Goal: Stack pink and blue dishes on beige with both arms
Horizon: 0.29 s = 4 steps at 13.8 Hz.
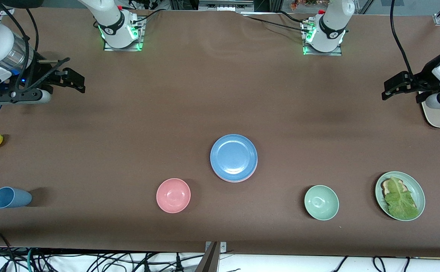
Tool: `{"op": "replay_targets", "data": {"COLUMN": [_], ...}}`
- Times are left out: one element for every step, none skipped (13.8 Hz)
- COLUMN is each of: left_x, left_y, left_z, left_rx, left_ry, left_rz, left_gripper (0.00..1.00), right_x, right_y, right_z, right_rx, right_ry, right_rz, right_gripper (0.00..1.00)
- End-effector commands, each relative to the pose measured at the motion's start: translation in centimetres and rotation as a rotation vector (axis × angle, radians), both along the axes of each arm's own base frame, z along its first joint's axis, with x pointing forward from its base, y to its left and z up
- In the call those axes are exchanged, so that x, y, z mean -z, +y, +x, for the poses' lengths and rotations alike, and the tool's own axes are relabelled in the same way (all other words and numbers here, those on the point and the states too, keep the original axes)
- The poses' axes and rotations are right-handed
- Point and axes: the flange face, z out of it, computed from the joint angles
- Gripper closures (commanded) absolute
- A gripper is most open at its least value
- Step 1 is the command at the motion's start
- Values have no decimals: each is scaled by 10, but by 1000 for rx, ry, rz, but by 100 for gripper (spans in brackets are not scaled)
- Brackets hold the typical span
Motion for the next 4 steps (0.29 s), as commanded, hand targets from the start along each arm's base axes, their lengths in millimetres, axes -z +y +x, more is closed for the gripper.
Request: {"op": "replay_targets", "data": {"left_x": [-1,-1,-1,-1], "left_y": [4,3,4,4], "left_z": [4,4,4,4], "left_rx": [13,15,13,15], "left_ry": [0,0,0,0], "left_rz": [-17,-17,-17,-18], "left_gripper": [0,0,0,0], "right_x": [-8,-9,-8,-7], "right_y": [-3,-3,-3,-2], "right_z": [1,1,1,1], "right_rx": [-6,-4,-1,0], "right_ry": [4,2,2,3], "right_rz": [10,10,8,6], "right_gripper": [0,0,0,0]}}
